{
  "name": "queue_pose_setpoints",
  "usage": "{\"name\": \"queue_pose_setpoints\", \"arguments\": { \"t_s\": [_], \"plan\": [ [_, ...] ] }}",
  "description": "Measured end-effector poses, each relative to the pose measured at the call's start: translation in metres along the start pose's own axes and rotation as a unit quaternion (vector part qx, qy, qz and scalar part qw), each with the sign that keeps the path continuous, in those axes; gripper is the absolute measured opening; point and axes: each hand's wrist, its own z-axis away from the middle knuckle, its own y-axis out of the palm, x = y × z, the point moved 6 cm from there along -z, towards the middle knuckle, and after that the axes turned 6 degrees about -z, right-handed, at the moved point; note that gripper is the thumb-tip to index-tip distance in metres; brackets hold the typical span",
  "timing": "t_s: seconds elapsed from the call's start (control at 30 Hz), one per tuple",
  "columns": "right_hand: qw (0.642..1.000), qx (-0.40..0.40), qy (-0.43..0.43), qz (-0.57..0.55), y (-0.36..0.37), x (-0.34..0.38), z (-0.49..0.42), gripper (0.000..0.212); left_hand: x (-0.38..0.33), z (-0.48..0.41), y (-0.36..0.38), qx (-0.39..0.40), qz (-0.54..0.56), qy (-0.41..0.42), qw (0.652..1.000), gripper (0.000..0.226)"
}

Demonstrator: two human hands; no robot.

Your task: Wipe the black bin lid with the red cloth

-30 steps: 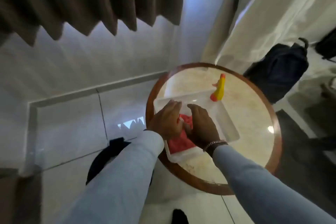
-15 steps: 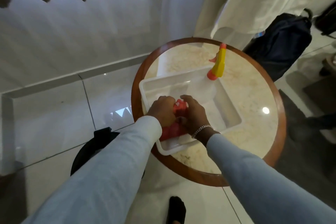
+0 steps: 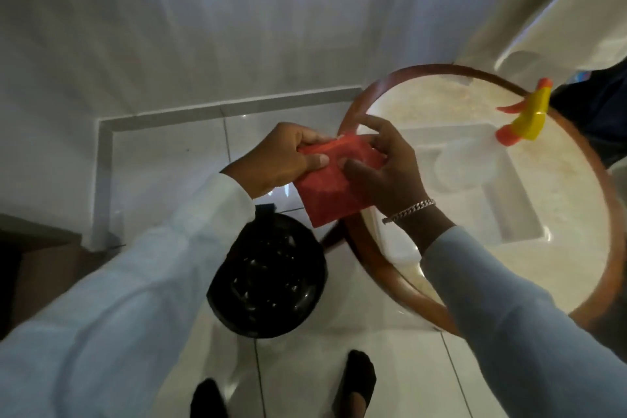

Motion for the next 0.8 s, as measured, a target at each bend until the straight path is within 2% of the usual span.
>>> {"name": "queue_pose_setpoints", "arguments": {
  "t_s": [0.17, 0.37, 0.43, 0.53, 0.6, 0.67, 0.73, 0.8],
  "plan": [
    [0.999, 0.038, 0.023, -0.005, 0.082, -0.039, 0.032, 0.042, 0.085, 0.034, -0.012, -0.059, -0.062, -0.079, 0.993, 0.033],
    [0.992, 0.042, 0.116, 0.001, 0.153, -0.137, 0.067, 0.035, 0.201, 0.066, 0.001, -0.181, -0.037, -0.107, 0.977, 0.04],
    [0.989, 0.012, 0.15, -0.001, 0.161, -0.169, 0.073, 0.034, 0.242, 0.076, 0.004, -0.21, -0.08, -0.105, 0.969, 0.059],
    [0.978, -0.033, 0.208, 0.009, 0.166, -0.211, 0.082, 0.031, 0.303, 0.093, 0.022, -0.138, -0.187, -0.073, 0.97, 0.109],
    [0.977, 0.0, 0.173, 0.121, 0.169, -0.228, 0.087, 0.031, 0.335, 0.103, 0.035, -0.067, -0.242, -0.032, 0.967, 0.128],
    [0.957, 0.059, 0.088, 0.269, 0.175, -0.234, 0.092, 0.047, 0.358, 0.112, 0.048, -0.005, -0.286, -0.008, 0.958, 0.139],
    [0.938, 0.133, -0.016, 0.32, 0.189, -0.234, 0.095, 0.054, 0.371, 0.117, 0.056, 0.033, -0.334, 0.012, 0.942, 0.145],
    [0.91, 0.214, -0.082, 0.345, 0.208, -0.238, 0.098, 0.059, 0.378, 0.118, 0.058, 0.038, -0.36, 0.027, 0.932, 0.147]
  ]
}}
